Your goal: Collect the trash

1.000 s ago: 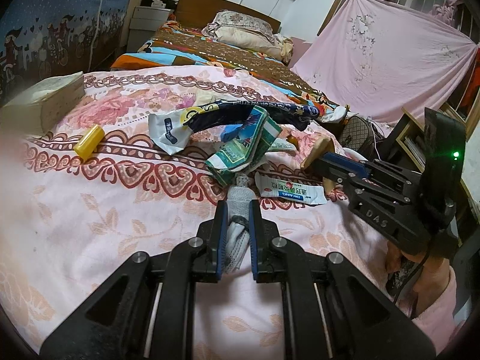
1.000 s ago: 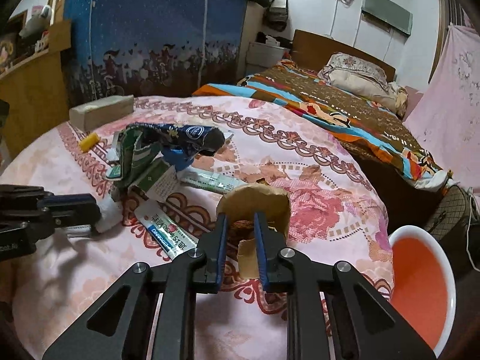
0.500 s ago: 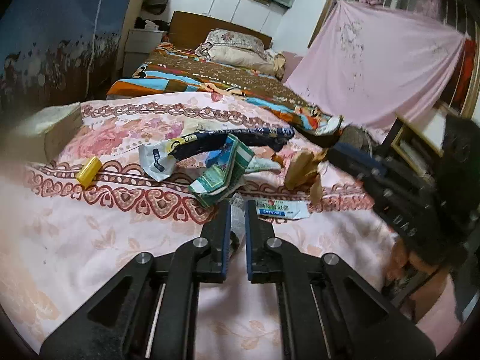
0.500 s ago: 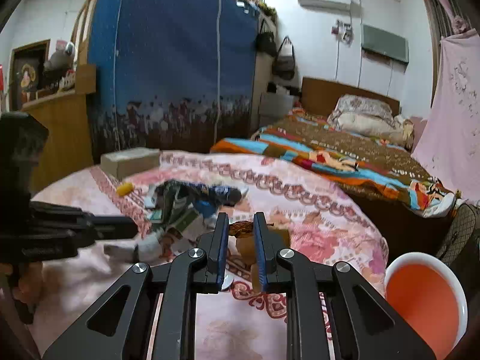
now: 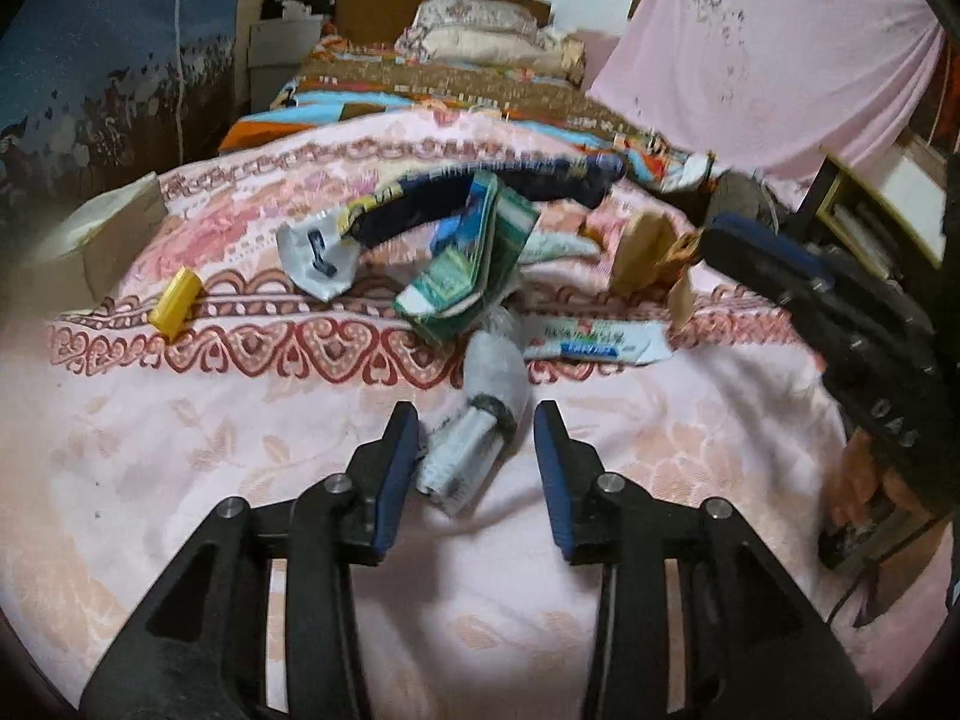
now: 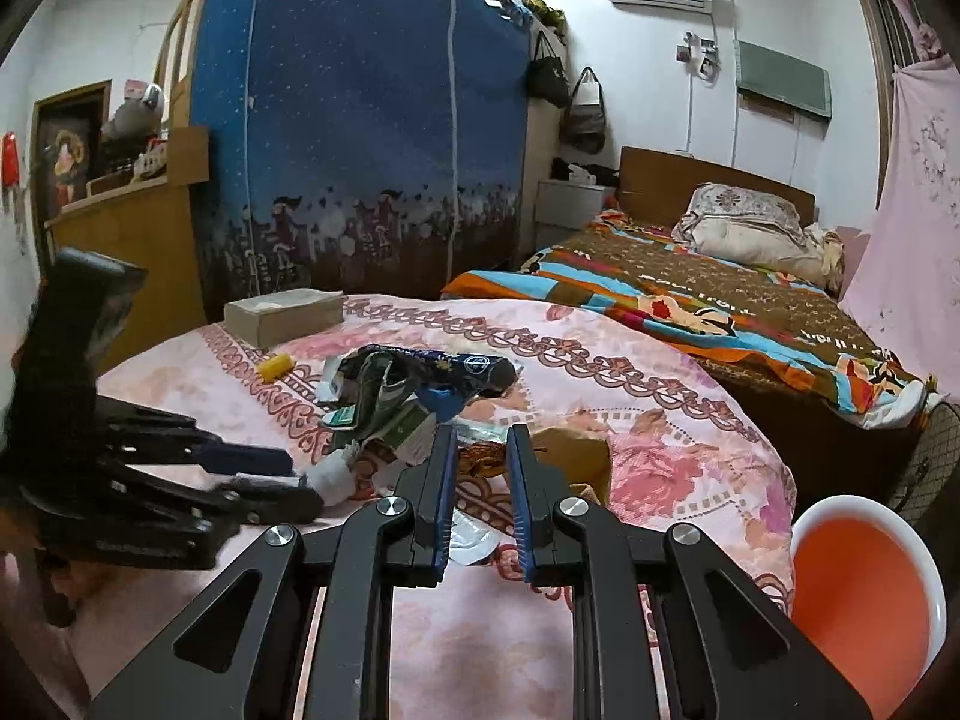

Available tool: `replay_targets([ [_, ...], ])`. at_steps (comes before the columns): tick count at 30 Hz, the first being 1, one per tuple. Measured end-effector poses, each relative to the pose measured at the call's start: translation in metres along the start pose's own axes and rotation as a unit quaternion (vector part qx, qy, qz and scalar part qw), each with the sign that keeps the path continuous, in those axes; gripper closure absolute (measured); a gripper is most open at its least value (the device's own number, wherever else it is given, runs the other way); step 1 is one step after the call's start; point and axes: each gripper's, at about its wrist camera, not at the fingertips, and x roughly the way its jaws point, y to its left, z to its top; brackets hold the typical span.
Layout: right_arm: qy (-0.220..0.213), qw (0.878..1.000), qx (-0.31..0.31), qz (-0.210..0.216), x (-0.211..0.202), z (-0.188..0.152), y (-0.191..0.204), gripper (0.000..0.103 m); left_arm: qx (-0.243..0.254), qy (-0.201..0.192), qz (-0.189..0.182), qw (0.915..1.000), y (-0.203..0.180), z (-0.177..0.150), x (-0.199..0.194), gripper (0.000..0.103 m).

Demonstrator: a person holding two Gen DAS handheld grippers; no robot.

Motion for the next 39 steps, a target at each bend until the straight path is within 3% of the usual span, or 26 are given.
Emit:
replay_targets([
  [4,-0.005,1.000,0.008,0.002,-0.002,0.000,-0.004,0.089,0.009,-0.001,0.000,1.0000,-0.004,-0.001,-0.002,0.103],
  [12,-0.006,1.000,0.011,0.004,-0.004,-0.001,-0.006,0.091,0.035,-0.024,0.012,0.9990,-0.017,0.000,-0.010,0.103],
  [16,0.041,0.998,0.021,0.038,0.012,-0.006,-0.007,0.089,0.012,-0.006,0.019,0.9997,-0.008,-0.001,-0.006,0.103],
  [26,0.146,0.988,0.031,0.027,0.056,-0.015,-0.005,0.087,-0.010,-0.012,0.008,0.9998,0.001,-0.005,-0.006,0.103],
  [31,0.157,0.985,0.062,0.035,0.060,-0.017,-0.016,0.084,-0.016,-0.012,0.000,0.9998,0.004,-0.006,-0.005,0.103],
  [39,0.147,0.985,0.078,0.034,0.055,-0.019,-0.022,0.095,-0.012,-0.021,0.002,0.9997,0.003,-0.005,-0.007,0.103],
])
